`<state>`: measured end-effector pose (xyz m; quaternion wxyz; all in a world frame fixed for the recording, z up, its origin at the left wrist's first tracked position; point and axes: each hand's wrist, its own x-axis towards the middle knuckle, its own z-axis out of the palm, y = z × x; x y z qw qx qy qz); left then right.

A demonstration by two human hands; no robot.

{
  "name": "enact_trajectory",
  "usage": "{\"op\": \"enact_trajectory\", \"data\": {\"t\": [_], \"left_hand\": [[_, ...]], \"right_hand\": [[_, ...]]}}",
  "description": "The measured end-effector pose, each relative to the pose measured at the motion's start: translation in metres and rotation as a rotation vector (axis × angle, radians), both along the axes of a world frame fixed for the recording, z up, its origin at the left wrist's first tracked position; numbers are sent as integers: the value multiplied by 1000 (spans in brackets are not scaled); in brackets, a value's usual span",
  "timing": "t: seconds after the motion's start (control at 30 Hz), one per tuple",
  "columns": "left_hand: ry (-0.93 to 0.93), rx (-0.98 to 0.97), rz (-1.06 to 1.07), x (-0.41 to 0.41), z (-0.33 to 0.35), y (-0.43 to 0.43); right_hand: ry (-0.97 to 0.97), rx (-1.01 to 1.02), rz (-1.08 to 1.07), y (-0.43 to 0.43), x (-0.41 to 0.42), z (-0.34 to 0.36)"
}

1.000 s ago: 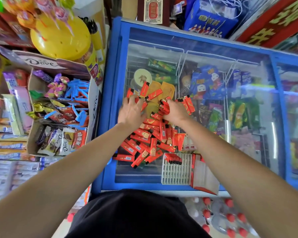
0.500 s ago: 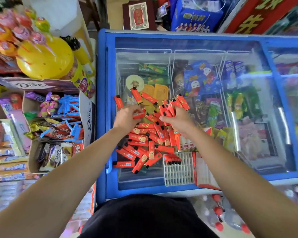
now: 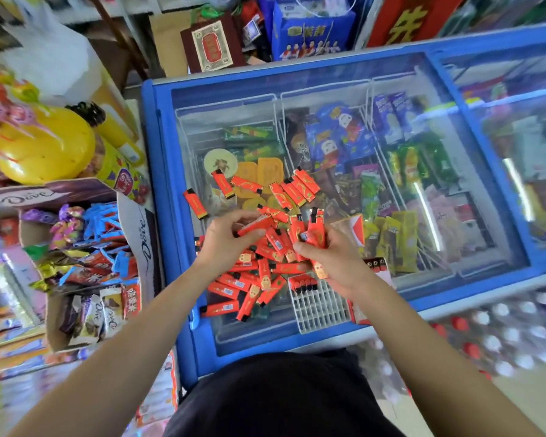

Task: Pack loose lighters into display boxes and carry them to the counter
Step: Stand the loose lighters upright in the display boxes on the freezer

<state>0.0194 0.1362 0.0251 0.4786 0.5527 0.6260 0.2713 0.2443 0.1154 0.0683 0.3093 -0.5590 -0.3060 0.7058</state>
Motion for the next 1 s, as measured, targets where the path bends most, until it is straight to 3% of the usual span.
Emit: {"op": "enact_trajectory", "data": {"t": [0.2, 0.4, 0.7, 1.0], "left_hand": [[-360, -259, 134, 49, 39, -47], [-508, -351, 252, 67, 41, -72], [-419, -361, 190, 87, 46, -86], [-402, -418, 65, 91, 42, -85]], "right_hand": [[109, 7, -51, -29, 11, -5], [184, 16, -91, -55, 18, -9], [82, 78, -132, -83, 31, -9], [133, 35, -105, -100, 45, -12]]}}
